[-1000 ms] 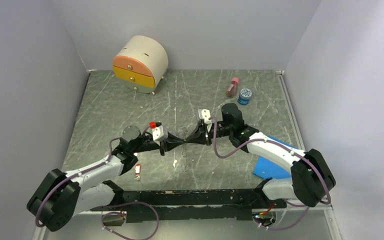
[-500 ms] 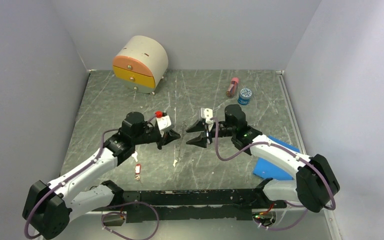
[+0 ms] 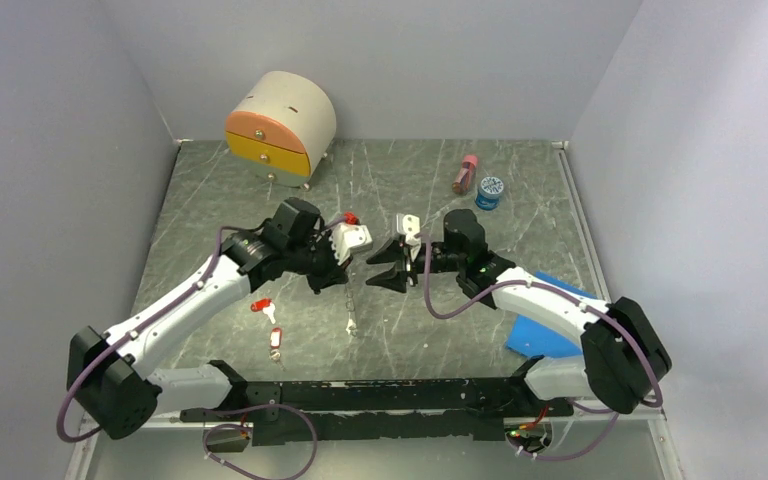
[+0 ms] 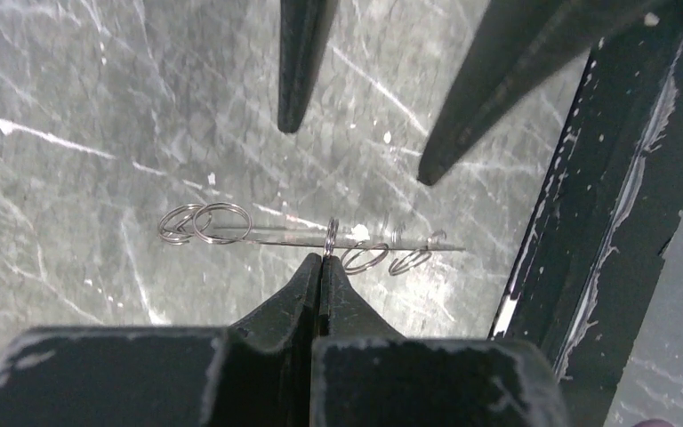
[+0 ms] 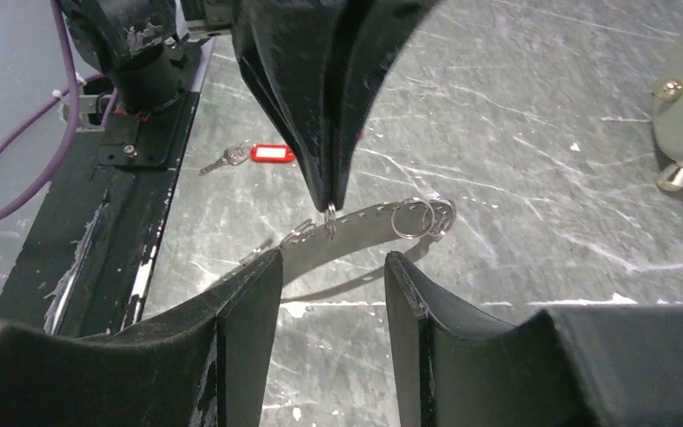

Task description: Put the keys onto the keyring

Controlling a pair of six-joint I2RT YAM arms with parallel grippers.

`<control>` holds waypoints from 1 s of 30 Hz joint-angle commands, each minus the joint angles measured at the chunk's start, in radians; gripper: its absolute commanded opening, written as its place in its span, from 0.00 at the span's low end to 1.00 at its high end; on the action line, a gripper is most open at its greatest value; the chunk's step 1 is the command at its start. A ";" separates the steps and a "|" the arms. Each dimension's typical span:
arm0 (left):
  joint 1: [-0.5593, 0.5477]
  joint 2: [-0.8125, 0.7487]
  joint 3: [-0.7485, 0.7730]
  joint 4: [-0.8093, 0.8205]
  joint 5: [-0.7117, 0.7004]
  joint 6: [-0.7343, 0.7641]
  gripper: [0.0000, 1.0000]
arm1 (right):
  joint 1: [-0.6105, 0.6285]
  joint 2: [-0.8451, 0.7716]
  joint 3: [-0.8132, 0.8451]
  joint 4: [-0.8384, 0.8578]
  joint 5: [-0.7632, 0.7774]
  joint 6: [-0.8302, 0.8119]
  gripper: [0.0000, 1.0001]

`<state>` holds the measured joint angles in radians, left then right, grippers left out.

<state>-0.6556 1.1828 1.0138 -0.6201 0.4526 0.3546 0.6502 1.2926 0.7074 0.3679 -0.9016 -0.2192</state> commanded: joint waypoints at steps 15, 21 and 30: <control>-0.059 0.072 0.117 -0.164 -0.109 0.035 0.03 | 0.069 0.169 -0.030 0.334 -0.032 0.120 0.41; -0.059 0.058 0.088 -0.116 -0.088 0.031 0.03 | 0.074 0.202 -0.028 0.367 -0.053 0.131 0.37; -0.061 0.052 0.064 -0.087 -0.078 0.027 0.03 | 0.080 0.235 -0.051 0.422 -0.047 0.146 0.34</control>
<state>-0.7109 1.2762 1.0916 -0.7830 0.3374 0.3786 0.7204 1.5158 0.6807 0.7074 -0.9333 -0.0925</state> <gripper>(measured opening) 0.032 0.334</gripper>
